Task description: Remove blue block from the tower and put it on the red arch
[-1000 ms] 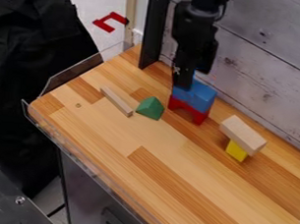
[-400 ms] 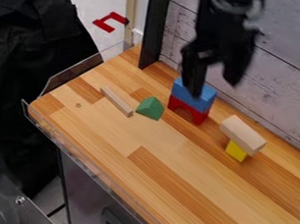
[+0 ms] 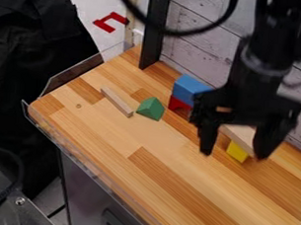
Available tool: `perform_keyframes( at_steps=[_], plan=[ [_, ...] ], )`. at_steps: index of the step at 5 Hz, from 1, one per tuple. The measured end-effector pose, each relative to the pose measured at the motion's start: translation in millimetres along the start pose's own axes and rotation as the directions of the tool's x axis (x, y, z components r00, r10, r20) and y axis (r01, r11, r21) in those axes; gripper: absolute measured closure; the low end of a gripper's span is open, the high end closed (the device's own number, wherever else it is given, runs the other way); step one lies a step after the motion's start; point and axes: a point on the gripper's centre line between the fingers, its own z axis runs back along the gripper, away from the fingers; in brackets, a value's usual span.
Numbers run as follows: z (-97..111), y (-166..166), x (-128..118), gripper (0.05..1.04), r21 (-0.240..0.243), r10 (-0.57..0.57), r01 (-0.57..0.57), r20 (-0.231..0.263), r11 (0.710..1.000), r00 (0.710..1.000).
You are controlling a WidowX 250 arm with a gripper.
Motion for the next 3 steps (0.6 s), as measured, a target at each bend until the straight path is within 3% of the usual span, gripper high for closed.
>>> perform_keyframes(
  at_steps=[1,2,3],
  plan=[
    [-14,-7,-3,0.083,-0.009,-0.270,0.270,-0.091,0.963,0.959],
    [-28,2,21,0.083,-0.003,-0.497,0.502,-0.146,0.865,0.855],
    [-35,10,40,0.083,-0.022,-0.689,0.696,-0.162,0.718,0.706]
  ],
)
